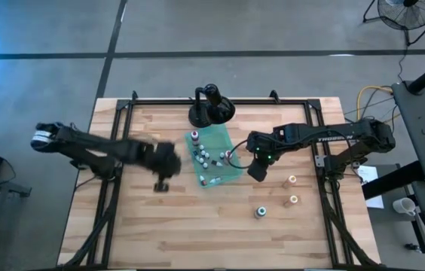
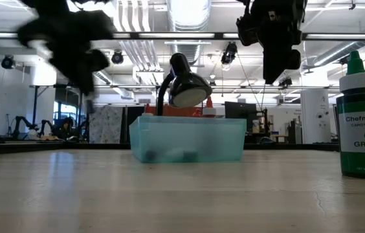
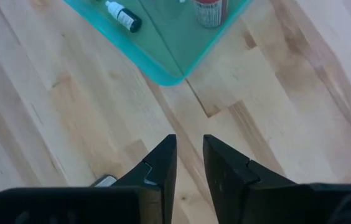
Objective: Pick & Place food coloring
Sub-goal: Put the small green food coloring bottle into the green bin
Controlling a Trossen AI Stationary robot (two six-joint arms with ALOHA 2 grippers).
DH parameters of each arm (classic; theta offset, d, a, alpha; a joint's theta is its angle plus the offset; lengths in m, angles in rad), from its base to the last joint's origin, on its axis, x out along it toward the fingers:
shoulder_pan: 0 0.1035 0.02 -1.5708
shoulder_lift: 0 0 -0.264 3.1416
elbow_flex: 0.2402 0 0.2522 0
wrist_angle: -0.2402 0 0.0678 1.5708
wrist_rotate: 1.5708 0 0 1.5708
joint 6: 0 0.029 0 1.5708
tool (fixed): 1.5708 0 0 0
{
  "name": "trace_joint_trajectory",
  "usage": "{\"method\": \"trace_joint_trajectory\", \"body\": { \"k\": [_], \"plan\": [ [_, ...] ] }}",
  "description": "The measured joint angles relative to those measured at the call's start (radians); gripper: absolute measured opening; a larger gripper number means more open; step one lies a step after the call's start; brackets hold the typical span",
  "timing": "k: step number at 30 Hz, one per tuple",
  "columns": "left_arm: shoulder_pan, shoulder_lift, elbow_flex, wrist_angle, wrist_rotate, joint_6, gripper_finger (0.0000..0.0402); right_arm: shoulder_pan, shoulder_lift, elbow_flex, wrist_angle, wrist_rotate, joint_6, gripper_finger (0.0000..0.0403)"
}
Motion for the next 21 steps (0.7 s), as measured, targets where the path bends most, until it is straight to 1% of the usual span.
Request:
{"method": "trace_joint_trajectory", "body": {
  "k": [3,6,10,14,16,18,21],
  "plan": [
    [0.136,0.044,0.087,0.002,0.010,0.066,0.0025,0.002,0.000,-0.005,0.000,0.000,0.004,0.0075],
    [0.210,0.112,0.200,0.005,0.017,0.108,0.0025,0.002,0.000,-0.006,0.001,0.006,0.015,0.0074],
    [0.234,0.240,0.365,-0.017,0.033,0.167,0.0025,0.002,0.000,-0.006,-0.001,0.027,0.014,0.0068],
    [0.235,0.384,0.500,-0.057,0.052,0.271,0.0025,0.002,-0.003,-0.006,-0.029,0.035,-0.001,0.0068],
    [0.251,0.441,0.541,-0.063,0.062,0.319,0.0025,0.002,-0.003,-0.006,-0.045,0.059,-0.004,0.0068],
    [0.275,0.485,0.573,-0.065,0.081,0.331,0.0025,0.002,-0.003,-0.008,-0.055,0.080,-0.003,0.0068],
    [0.294,0.524,0.597,-0.065,0.119,0.338,0.0025,0.002,-0.003,-0.009,-0.055,0.082,-0.003,0.0071]
  ]
}}
